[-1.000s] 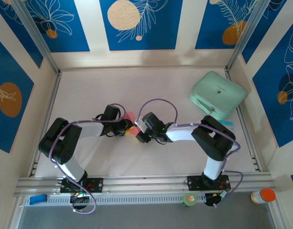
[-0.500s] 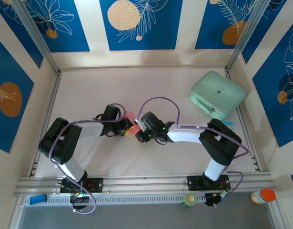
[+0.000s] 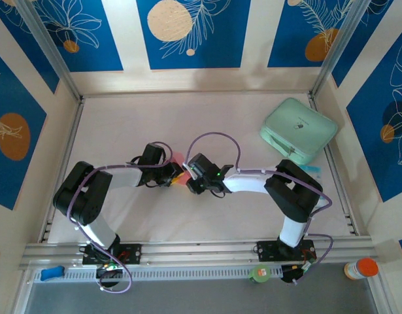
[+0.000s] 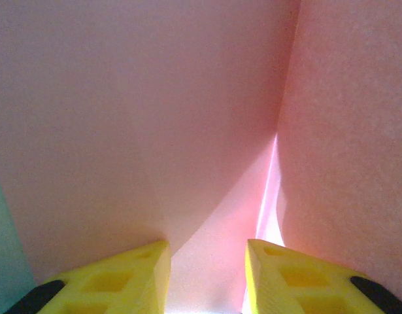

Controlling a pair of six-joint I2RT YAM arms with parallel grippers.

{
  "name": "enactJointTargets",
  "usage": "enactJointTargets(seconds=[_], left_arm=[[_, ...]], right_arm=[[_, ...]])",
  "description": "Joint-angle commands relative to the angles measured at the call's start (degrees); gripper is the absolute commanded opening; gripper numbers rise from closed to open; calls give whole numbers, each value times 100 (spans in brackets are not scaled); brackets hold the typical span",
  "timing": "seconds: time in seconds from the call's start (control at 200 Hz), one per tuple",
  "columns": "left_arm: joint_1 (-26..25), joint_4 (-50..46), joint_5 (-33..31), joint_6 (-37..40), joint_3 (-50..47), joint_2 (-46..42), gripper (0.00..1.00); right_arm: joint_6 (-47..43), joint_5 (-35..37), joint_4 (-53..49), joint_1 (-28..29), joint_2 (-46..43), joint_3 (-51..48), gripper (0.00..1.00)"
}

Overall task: Fold a paper plane with a square sheet of paper (pick it up from the middle)
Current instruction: Fourth fold the wing at the center of the table.

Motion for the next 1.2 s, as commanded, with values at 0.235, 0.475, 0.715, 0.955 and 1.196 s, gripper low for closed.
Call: enactJointTargets(seconds=[0.235, 0.475, 0.715, 0.955, 1.196], left_arm=[[-36, -290, -48, -2, 50, 43, 37], [-41, -300, -60, -4, 40, 50, 37], [-37, -351, -101, 32, 25, 16, 32], [-42, -471, -159, 104, 22, -56, 30], [-35, -915, -366, 330, 75, -378, 29]], right_arm=[[-186, 437, 55, 92, -69, 46, 21], [-314, 153, 130, 98, -93, -9, 12], [-359, -294, 37, 83, -8, 83, 7], [-257, -758, -149, -69, 45, 181, 5], [-142, -1155, -317, -237, 125, 299, 5]])
